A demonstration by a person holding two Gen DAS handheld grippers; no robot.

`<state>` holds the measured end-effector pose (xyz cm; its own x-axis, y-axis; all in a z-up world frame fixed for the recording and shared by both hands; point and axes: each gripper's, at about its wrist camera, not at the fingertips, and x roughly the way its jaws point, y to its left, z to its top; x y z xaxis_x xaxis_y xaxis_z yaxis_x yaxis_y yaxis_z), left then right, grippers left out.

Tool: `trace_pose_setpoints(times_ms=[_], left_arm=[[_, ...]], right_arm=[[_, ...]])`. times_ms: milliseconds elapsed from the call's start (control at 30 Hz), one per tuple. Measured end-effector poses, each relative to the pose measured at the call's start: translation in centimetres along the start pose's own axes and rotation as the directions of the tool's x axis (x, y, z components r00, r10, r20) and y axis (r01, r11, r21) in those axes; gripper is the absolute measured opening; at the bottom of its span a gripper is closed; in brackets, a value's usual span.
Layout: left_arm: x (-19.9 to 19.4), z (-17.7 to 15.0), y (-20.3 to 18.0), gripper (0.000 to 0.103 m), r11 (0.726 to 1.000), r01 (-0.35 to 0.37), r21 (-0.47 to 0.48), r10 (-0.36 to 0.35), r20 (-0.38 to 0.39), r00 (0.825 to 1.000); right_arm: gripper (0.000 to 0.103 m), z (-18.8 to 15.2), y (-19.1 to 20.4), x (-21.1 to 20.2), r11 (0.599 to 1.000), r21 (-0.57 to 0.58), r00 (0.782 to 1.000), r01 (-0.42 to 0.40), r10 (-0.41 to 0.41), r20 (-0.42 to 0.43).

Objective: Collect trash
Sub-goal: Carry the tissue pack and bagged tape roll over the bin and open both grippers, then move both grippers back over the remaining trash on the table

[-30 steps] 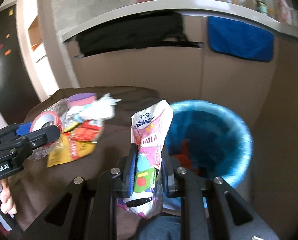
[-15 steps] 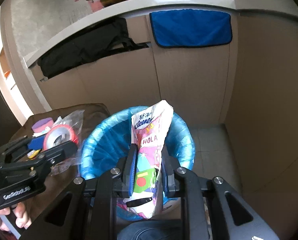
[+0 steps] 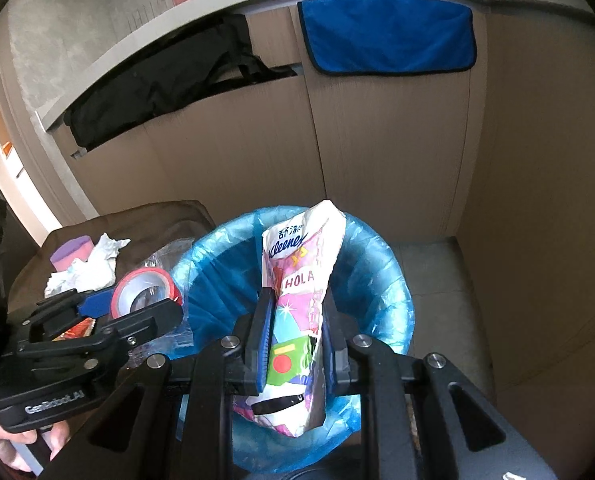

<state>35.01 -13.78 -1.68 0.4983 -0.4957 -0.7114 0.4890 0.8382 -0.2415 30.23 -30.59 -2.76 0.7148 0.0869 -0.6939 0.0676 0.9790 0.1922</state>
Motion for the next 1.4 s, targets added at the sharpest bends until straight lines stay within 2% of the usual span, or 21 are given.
trace_pose_setpoints(times_ms=[233, 367, 433, 567, 833, 900, 1000, 1133, 1267, 1400], left_arm=[[-0.1, 0.6, -0.2, 0.055, 1.000, 0.006, 0.009, -0.007, 0.021, 1.000], [0.5, 0.8, 0.1, 0.068, 1.000, -0.013, -0.018, 0.013, 0.007, 1.000], [0.5, 0.9, 0.3, 0.068, 1.000, -0.007, -0.025, 0.008, 0.009, 1.000], [0.1, 0.8, 0.7, 0.068, 0.999, -0.002, -0.035, 0.003, 0.023, 1.000], [-2.3, -0.4, 2.4, 0.068, 0.997, -0.064, -0.040, 0.066, 0.037, 0.997], [-3.6, -1.0, 3.3, 0.068, 0.994, -0.100, -0.040, 0.102, 0.046, 0.994], [-6.4, -2.0, 5.4, 0.069, 0.988, -0.148, -0.044, 0.151, 0.075, 0.986], [-10.8, -3.3, 9.6, 0.073, 0.971, -0.223, -0.091, 0.233, 0.127, 0.964], [-13.9, -5.0, 14.7, 0.074, 0.936, -0.316, -0.158, 0.339, 0.144, 0.930], [-15.8, -7.0, 19.4, 0.075, 0.906, -0.349, -0.240, 0.386, 0.131, 0.913]], right_arm=[[0.019, -0.5, -0.5, 0.8, 1.000, 0.017, 1.000, -0.024, 0.024, -0.008], [0.022, -0.5, -0.1, 1.4, 0.999, 0.015, 0.999, -0.043, 0.044, -0.016], [0.026, -0.4, 0.0, 1.6, 0.999, 0.021, 0.999, -0.037, 0.038, -0.019], [0.027, -0.3, -0.3, 1.3, 0.998, 0.050, 0.999, -0.044, 0.044, 0.004], [0.028, -0.4, 0.6, 0.6, 0.999, 0.026, 0.999, -0.040, 0.040, -0.002], [0.029, -0.5, 1.3, 0.3, 0.998, 0.020, 0.999, -0.054, 0.054, 0.004], [0.029, -0.4, 3.2, 0.1, 0.995, -0.005, 0.995, -0.097, 0.097, 0.004], [0.029, -0.6, 7.2, 0.5, 0.986, -0.080, 0.989, -0.146, 0.146, -0.012], [0.029, -1.1, 12.4, 1.3, 0.960, -0.191, 0.979, -0.205, 0.200, -0.042], [0.029, -1.5, 17.1, 2.5, 0.922, -0.267, 0.960, -0.281, 0.266, -0.091]])
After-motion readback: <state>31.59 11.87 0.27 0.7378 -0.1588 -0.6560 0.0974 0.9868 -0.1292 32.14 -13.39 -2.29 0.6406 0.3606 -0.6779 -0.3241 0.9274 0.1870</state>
